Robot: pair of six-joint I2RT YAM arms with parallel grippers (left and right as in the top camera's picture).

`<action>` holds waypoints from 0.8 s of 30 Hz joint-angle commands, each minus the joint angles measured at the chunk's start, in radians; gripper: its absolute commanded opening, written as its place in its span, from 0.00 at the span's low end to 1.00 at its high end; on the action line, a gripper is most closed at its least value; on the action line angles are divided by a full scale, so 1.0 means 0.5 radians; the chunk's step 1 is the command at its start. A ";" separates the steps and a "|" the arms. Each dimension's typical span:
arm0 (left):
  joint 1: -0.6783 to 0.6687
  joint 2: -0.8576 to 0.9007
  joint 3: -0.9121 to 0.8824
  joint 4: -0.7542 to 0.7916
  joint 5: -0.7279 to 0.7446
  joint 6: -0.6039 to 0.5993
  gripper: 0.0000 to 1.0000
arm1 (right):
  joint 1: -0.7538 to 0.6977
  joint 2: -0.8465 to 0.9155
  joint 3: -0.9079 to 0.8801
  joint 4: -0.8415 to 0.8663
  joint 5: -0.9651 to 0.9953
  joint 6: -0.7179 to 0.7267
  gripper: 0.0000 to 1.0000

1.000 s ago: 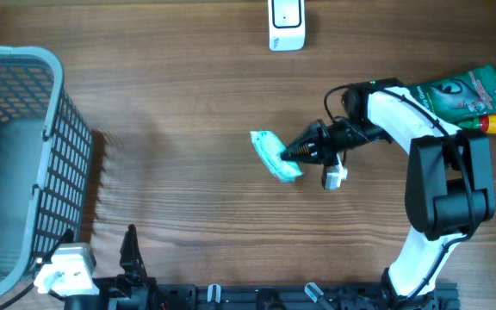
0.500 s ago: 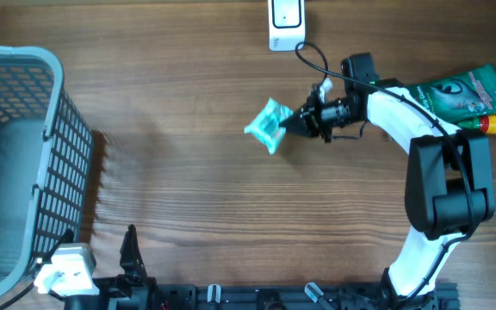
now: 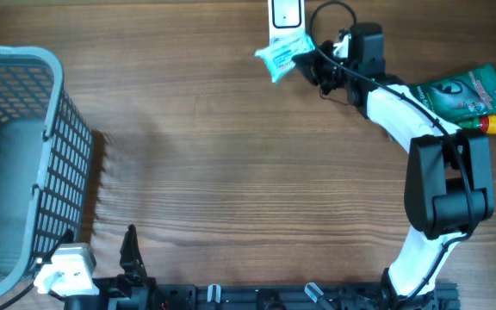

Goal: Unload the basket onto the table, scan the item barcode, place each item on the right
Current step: 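Carry the wipes pack to the right edge and release it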

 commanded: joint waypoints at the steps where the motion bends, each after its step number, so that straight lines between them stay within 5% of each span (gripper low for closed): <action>1: 0.011 -0.007 0.002 0.005 0.009 -0.005 1.00 | 0.043 0.137 0.173 0.179 0.166 0.194 0.05; 7: 0.011 -0.007 0.002 0.005 0.009 -0.005 1.00 | 0.080 0.641 0.858 0.016 0.147 0.246 0.05; 14: 0.011 -0.007 0.002 0.005 0.009 -0.005 1.00 | 0.088 0.668 0.893 -0.136 0.125 0.211 0.05; 19: 0.011 -0.007 0.002 0.005 0.009 -0.005 1.00 | -0.021 0.303 0.895 -0.811 0.129 -0.227 0.05; 24: 0.011 -0.007 0.002 0.005 0.009 -0.005 1.00 | -0.320 -0.343 0.895 -1.984 0.611 -0.345 0.05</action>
